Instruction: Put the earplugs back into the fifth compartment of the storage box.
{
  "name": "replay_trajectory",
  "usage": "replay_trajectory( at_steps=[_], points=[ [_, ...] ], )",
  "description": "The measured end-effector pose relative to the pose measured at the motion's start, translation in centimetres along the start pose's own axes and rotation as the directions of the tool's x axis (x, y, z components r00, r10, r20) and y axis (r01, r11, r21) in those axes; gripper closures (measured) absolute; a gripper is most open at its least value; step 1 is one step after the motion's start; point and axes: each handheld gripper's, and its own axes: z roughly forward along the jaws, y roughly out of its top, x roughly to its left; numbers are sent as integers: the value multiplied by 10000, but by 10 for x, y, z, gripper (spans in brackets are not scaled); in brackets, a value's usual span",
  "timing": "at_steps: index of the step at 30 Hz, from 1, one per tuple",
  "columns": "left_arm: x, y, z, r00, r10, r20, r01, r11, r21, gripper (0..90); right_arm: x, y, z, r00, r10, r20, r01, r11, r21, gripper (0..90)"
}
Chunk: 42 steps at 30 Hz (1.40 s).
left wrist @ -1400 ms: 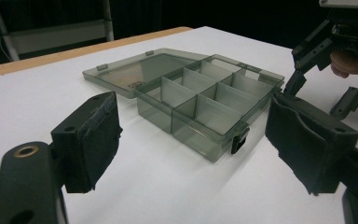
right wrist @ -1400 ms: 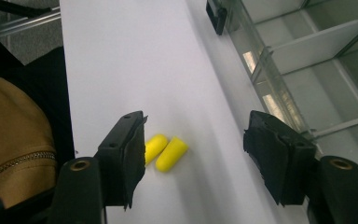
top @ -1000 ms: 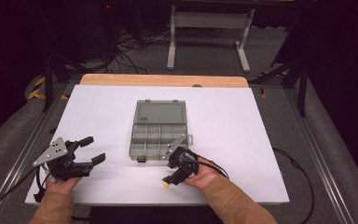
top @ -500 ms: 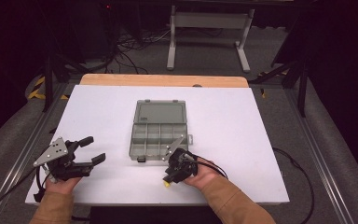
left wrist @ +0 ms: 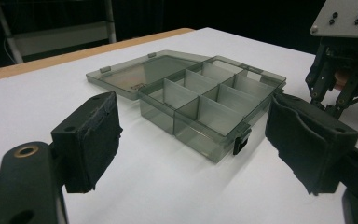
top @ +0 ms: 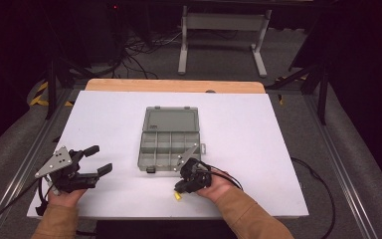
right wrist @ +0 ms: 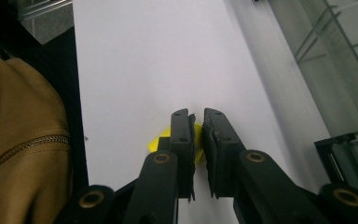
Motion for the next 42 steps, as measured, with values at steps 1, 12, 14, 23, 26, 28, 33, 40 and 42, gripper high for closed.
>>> replay_trajectory(
  at_steps=[1, 12, 14, 23, 26, 28, 33, 40, 42],
  points=[
    [0, 0, 0, 10000, 1, 1, -1, 10000, -1, 185, 0, 0, -1, 10000, -1, 1, 1, 10000, -40, 827],
    [0, 0, 0, 10000, -53, 35, 53, 10000, -16, 184, 2, 7, -16, 9997, -157, 205, 168, 9983, -558, 827],
    [0, 0, -1, 10000, -54, 35, 54, 10000, -20, 184, 2, 8, -18, 9996, -160, 234, 174, 9981, -588, 827],
    [1, 0, -1, 9999, -133, 56, 134, 9999, -67, 183, 2, 21, -33, 9971, -321, 697, 382, 9953, -891, 823],
    [2, 0, -1, 9999, -126, 27, 126, 9999, -69, 183, 1, 28, -36, 9957, -415, 833, 504, 9929, -1078, 823],
    [1, -1, -1, 9999, -152, 31, 152, 9999, -59, 183, 1, 32, -37, 9947, -471, 919, 572, 9922, -1110, 823],
    [2, 0, -1, 9999, -109, 39, 110, 9999, -101, 183, -2, 41, -40, 9937, -440, 1029, 572, 9900, -1292, 823],
    [2, -1, -1, 9999, -164, 33, 164, 9998, -92, 182, -7, 53, -39, 9923, -488, 1138, 651, 9874, -1444, 821],
    [2, -1, 0, 9999, -146, 34, 147, 9999, -90, 182, -9, 56, -37, 9915, -522, 1191, 692, 9873, -1432, 821]
  ],
)
